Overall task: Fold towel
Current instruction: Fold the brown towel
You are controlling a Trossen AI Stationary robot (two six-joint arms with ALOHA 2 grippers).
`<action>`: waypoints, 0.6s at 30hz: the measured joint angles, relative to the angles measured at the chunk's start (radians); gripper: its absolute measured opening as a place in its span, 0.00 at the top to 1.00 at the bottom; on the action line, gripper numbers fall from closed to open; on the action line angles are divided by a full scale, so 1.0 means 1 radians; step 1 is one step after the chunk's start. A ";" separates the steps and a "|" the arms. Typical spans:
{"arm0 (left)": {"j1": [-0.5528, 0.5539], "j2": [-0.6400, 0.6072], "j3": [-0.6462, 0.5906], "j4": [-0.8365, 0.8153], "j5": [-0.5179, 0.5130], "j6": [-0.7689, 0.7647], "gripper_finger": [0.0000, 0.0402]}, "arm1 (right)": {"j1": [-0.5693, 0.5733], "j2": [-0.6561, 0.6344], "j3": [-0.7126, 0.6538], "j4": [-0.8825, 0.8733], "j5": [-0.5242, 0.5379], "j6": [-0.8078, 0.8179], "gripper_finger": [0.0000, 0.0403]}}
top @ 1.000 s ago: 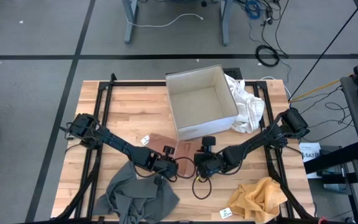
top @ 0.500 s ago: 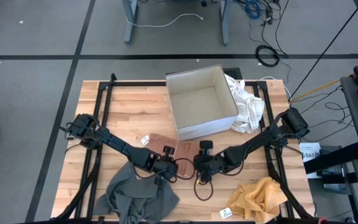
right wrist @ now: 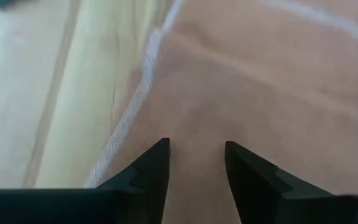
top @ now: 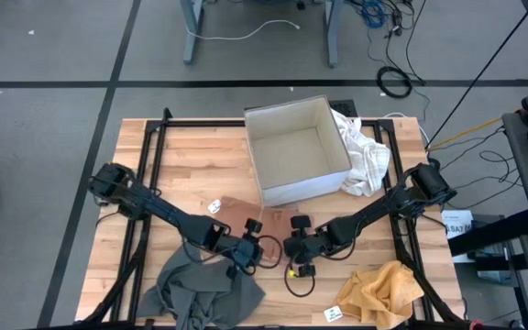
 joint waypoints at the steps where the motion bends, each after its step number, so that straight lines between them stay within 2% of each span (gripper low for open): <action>1: 0.004 -0.016 0.000 -0.023 0.000 0.000 0.74 | -0.001 0.006 0.000 -0.009 -0.013 0.008 0.65; 12: 0.007 -0.069 -0.001 -0.360 0.030 -0.135 0.74 | 0.029 -0.042 0.003 -0.269 -0.102 0.116 0.65; 18: -0.042 -0.069 -0.001 -0.421 0.037 -0.188 0.74 | 0.063 -0.079 -0.001 -0.373 -0.135 0.127 0.65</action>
